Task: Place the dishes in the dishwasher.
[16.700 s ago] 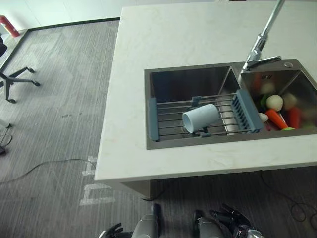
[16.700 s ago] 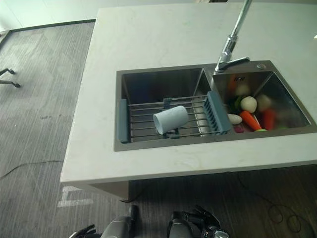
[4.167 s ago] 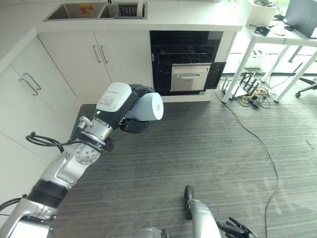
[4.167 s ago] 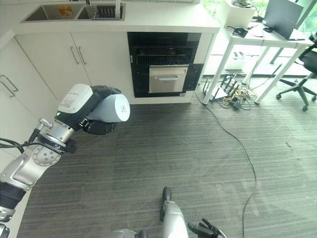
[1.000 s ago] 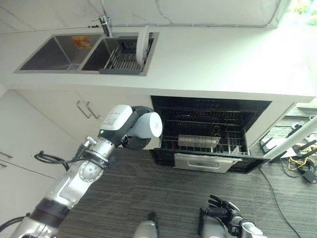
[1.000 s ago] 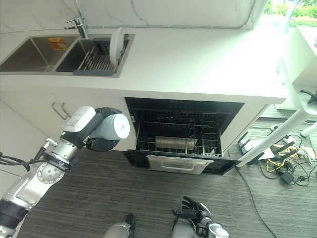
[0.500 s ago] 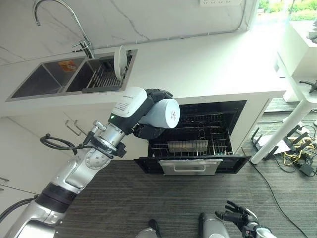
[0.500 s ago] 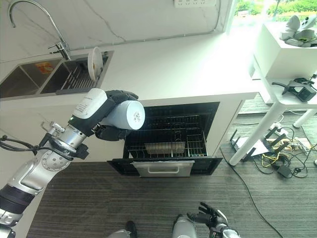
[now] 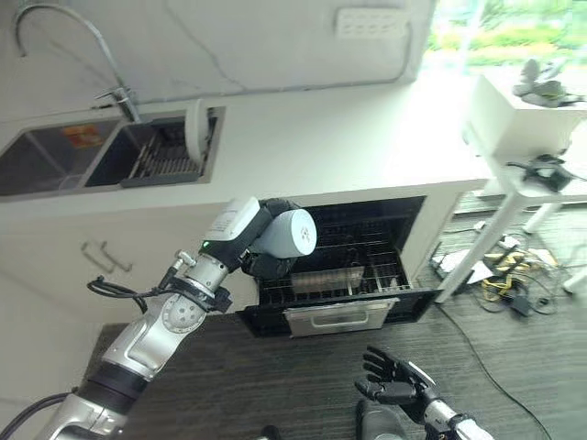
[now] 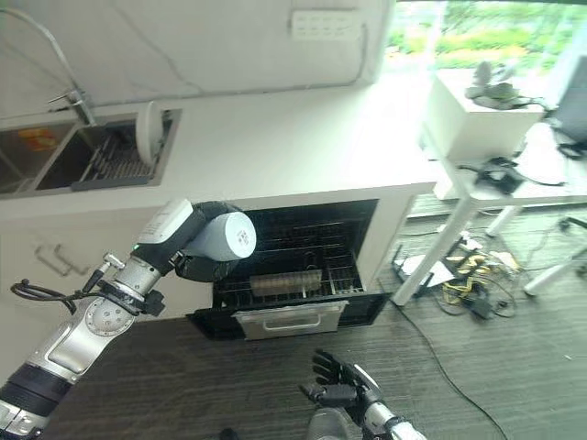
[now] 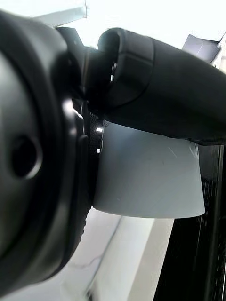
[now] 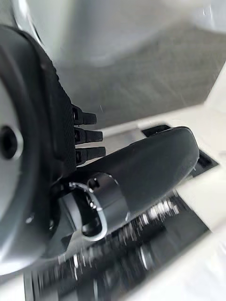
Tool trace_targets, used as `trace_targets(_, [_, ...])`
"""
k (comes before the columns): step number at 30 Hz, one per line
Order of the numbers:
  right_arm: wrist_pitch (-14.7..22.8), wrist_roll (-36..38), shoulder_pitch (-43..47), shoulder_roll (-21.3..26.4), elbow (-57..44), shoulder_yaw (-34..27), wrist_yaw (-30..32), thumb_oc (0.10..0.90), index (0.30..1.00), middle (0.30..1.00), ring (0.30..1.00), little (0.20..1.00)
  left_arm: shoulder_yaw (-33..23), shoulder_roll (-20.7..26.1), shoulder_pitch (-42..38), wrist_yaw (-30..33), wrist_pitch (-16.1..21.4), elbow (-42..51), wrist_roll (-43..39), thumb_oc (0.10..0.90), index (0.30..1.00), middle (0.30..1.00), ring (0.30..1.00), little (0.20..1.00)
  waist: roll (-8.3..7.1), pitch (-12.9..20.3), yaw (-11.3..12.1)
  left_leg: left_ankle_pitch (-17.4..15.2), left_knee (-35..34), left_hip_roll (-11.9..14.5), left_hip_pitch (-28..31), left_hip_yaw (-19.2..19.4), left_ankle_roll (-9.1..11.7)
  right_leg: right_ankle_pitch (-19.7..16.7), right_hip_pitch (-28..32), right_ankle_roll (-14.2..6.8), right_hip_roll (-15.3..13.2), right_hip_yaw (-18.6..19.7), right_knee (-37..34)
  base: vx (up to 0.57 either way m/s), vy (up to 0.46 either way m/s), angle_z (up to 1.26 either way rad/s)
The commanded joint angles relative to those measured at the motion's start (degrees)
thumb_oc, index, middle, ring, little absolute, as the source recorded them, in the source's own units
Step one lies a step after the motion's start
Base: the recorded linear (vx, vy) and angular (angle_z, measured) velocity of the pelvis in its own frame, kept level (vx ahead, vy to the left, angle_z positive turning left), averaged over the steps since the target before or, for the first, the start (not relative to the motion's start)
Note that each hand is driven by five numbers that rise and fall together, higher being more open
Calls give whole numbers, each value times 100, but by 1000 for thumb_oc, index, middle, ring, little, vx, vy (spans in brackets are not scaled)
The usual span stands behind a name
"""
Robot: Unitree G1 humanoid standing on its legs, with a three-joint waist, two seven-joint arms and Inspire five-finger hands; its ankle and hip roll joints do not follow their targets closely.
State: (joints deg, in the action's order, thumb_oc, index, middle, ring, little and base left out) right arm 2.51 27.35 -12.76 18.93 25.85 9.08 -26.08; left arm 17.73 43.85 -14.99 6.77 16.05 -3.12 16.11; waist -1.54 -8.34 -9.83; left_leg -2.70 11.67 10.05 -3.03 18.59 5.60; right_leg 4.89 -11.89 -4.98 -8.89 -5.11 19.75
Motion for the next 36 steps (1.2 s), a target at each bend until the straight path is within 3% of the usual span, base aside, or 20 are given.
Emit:
trace_targets(1, [24,869,47,350,-1236,-355,-924,800,900,900,900,900,-558,7,-321,807,495,154,-79,400,300,300,300,300,0,-14,-94,-890,552,157,-90,-271,-149,238,351,-711,-369,-37,-256,11,-8,-22])
trace_targets(6, [-150,1591,-72,616,-2679,-926,-1596,800,900,900,900,900,-762,-357,170,1171,780,82,-58,400,300,300,300,300,-72,-1,-202,-952,552,125,54,-229,-184,228,362,-695,-315,95,-256,25,24,-38])
trace_targets(10, [-415,1950,214,674,-3580,-1234,-2055,800,900,900,900,900,-930,-743,409,1364,969,142,-199,400,300,300,300,300,-39,66,-201,-973,552,102,109,-229,-206,239,361,-638,-272,155,-256,24,53,-22])
trace_targets(16, [-246,2060,666,717,-4164,-1126,-2019,800,900,900,900,900,-1004,-1128,447,1620,928,317,-276,400,300,300,300,300,-20,166,-54,-994,552,81,84,-324,-204,289,397,-596,-273,80,-256,4,11,-2])
trace_targets(17, [-200,2135,730,718,-4230,-1105,-1913,800,900,900,900,900,-1006,-1169,446,1645,914,346,-298,400,300,300,300,300,-17,178,-26,-994,552,77,74,-348,-203,294,405,-593,-281,55,-256,22,3,7])
trace_targets(18, [132,2223,935,685,-4342,-986,-1488,800,900,900,900,900,-998,-1311,476,1699,970,491,-459,400,300,300,300,300,-4,183,82,-991,552,50,34,-458,-196,314,433,-578,-305,-31,-256,21,2,15])
trace_targets(19, [182,2226,953,681,-4340,-968,-1439,800,900,900,900,900,-1004,-1325,491,1679,974,514,-474,400,300,300,300,300,-1,182,87,-990,552,48,29,-472,-193,316,437,-577,-307,-41,-256,31,4,29])
trace_targets(21, [640,2061,1155,605,-4454,-794,-872,800,900,900,900,900,-956,-1488,543,1666,1085,750,-704,400,300,300,300,300,12,188,201,-1000,552,3,-12,-592,-187,341,470,-569,-330,-114,-256,31,4,39])
trace_targets(24, [878,1907,1407,460,-4531,-509,-127,800,900,900,900,900,-697,-1744,384,1794,1099,918,-1097,400,300,300,300,300,22,206,322,-1032,552,-59,-47,-694,-218,382,529,-550,-366,-228,-256,51,15,30])
trace_targets(27, [1072,1628,1547,380,-4541,-348,287,800,900,900,900,900,-653,-1865,399,1948,1184,1089,-1058,400,300,300,300,300,27,184,419,-1024,552,-95,-90,-780,-219,401,568,-525,-380,-293,-256,23,4,29])
trace_targets(28, [1276,1460,1623,345,-4575,-267,568,800,900,900,900,900,-647,-1922,464,1870,1267,1211,-1002,400,300,300,300,300,21,168,493,-1016,552,-107,-118,-830,-212,410,598,-511,-392,-353,-256,21,1,50])
trace_targets(30, [1758,884,1704,359,-4626,-189,1072,800,900,900,900,900,-615,-1967,494,1936,1070,1321,-1101,400,300,300,300,300,21,150,581,-1022,552,-131,-142,-897,-208,448,653,-486,-400,-434,-256,28,5,29])
trace_targets(36, [1743,831,1923,385,-4718,0,1511,800,900,900,900,900,-537,-2088,628,2239,921,1361,-1254,400,300,300,300,300,19,109,781,-1005,552,-166,-198,-1044,-193,517,752,-423,-394,-574,-256,12,3,18])
